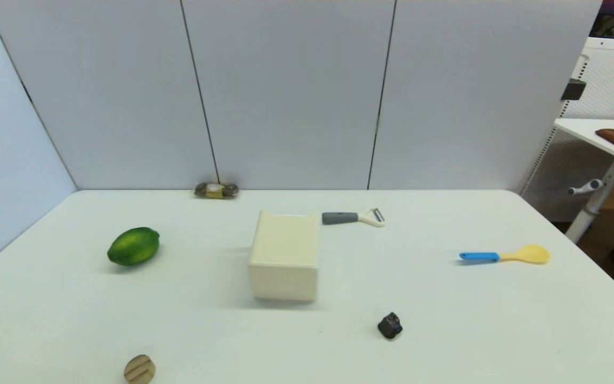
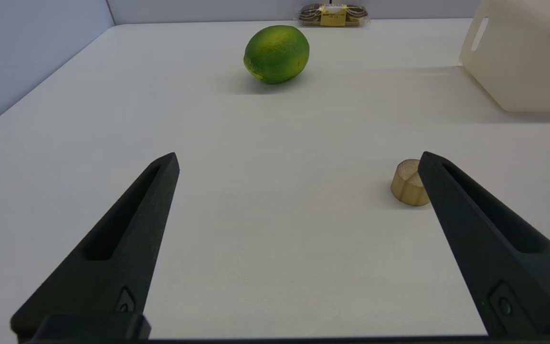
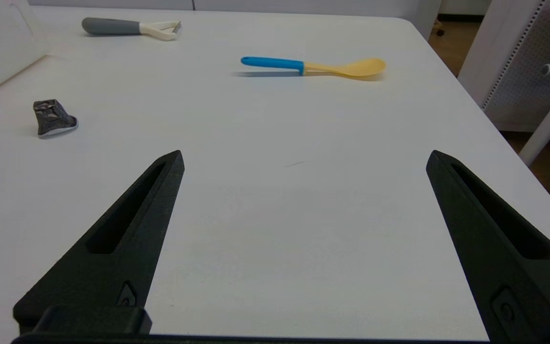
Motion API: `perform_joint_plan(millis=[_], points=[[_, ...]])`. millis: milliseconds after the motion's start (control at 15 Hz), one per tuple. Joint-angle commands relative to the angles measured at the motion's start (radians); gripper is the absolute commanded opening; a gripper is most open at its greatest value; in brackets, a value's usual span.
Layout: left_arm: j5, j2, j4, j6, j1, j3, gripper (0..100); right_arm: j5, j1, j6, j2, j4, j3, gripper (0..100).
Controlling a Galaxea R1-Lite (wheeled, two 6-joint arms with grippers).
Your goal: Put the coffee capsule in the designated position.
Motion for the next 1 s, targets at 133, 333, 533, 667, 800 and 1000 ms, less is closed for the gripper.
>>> perform_joint_plan(millis=[133,333,533,667,800,1000], points=[[0.008,0.000,-0.001,-0.050,0.000,0.000,100,0.000,0.000,-0.001,0.001,0.000,0.000,100],[0.008,0.000,-0.006,-0.055,0.000,0.000,100,0.000,0.000,-0.001,0.001,0.000,0.000,100],[0.003,0.137,-0.015,-0.056,0.000,-0.081,100,0.000,0.000,-0.001,0.001,0.000,0.000,100],[-0.030,0.322,-0.069,-0.018,-0.006,-0.199,100,0.000,0.000,-0.001,0.001,0.000,0.000,100],[-0.125,0.520,-0.159,0.042,-0.081,-0.301,100,0.000,0.000,-0.001,0.001,0.000,0.000,100],[-0.231,0.781,-0.227,0.152,-0.227,-0.433,100,0.000,0.000,-0.001,0.001,0.000,0.000,100]])
